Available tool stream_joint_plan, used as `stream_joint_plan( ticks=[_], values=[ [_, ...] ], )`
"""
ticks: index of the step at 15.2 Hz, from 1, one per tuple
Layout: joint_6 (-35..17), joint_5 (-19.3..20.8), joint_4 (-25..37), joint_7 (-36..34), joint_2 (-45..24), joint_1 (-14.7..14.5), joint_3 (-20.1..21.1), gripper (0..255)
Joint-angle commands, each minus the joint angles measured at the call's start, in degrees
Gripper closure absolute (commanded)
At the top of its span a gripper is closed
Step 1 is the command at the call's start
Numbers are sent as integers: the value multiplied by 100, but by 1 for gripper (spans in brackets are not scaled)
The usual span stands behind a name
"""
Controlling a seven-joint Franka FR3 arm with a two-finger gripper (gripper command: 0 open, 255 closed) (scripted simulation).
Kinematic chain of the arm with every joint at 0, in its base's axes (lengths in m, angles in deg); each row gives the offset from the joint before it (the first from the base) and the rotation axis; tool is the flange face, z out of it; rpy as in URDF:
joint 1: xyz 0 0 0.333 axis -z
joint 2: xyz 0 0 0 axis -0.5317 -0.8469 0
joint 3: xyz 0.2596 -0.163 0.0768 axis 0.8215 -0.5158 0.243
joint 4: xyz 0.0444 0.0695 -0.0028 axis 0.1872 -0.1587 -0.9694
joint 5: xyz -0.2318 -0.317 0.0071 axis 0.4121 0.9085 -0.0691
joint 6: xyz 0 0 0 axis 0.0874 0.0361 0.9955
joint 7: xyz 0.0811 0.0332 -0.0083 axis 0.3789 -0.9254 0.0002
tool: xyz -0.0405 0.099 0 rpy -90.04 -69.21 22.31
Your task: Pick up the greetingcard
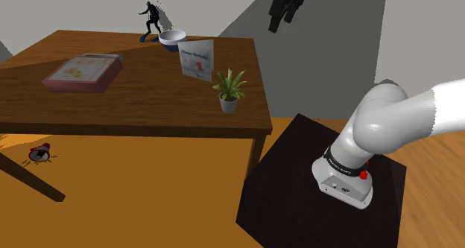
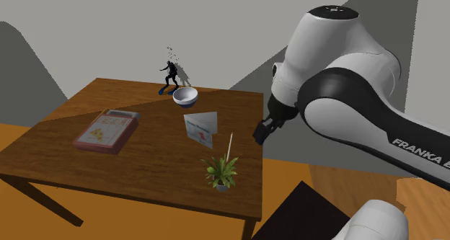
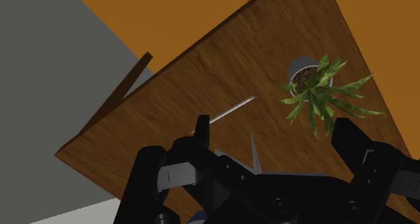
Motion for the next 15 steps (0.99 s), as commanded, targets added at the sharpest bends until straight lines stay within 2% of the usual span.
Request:
stream_joint_plan(
  ticks=[1,8,15],
  values=[
    [0,0,0,0,0,0,0,0],
    [-675,99,671,282,-1577,-39,9,0],
    [-1038,222,1698,513,-3200,-74,67,0]
  ],
)
